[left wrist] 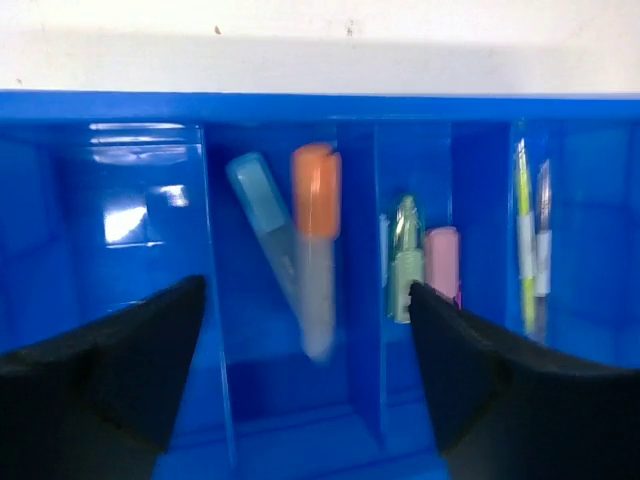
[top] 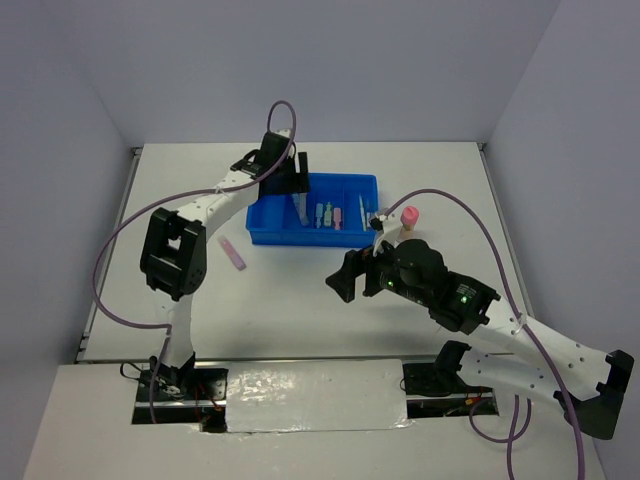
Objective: Sort the stationery into containers
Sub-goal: Place the pen in the storage box, then pick up the pen from the center of the board.
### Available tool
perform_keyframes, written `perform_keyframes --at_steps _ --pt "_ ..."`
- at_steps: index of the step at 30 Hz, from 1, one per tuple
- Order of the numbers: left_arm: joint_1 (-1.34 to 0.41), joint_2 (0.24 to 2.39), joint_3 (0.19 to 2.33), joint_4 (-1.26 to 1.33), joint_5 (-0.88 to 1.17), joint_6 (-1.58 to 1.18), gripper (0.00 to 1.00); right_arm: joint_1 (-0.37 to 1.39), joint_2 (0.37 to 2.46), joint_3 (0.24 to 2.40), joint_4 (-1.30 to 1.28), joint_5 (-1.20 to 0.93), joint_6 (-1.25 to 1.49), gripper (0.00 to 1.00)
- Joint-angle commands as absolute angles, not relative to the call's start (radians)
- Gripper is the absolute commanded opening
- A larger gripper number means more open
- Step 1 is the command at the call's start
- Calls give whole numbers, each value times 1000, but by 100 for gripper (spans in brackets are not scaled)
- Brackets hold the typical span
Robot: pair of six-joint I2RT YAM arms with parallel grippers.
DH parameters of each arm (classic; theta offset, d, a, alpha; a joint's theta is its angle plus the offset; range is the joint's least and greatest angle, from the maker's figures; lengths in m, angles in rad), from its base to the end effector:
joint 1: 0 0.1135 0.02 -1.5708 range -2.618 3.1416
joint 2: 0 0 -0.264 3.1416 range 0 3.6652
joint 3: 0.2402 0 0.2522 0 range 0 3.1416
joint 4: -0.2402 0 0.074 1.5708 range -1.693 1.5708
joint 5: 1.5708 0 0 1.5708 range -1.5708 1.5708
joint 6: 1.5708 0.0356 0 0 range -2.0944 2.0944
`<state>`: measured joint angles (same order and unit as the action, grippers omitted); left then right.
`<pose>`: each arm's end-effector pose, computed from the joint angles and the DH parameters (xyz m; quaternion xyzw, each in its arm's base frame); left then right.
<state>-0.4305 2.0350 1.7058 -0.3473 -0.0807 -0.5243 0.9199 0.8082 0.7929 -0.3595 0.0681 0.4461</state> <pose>0.4326 -0.1955 0.2586 -0.0597 0.8991 -0.1662 0.4004 0.1143 0.1460 0.3205 -0.1752 0.8074 0.3333 0.4542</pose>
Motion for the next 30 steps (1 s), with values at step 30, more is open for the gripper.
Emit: perform_keyframes --at_steps 30 --pt "-225 1532 1002 -388 -345 -928 92 910 868 764 -285 14 442 100"
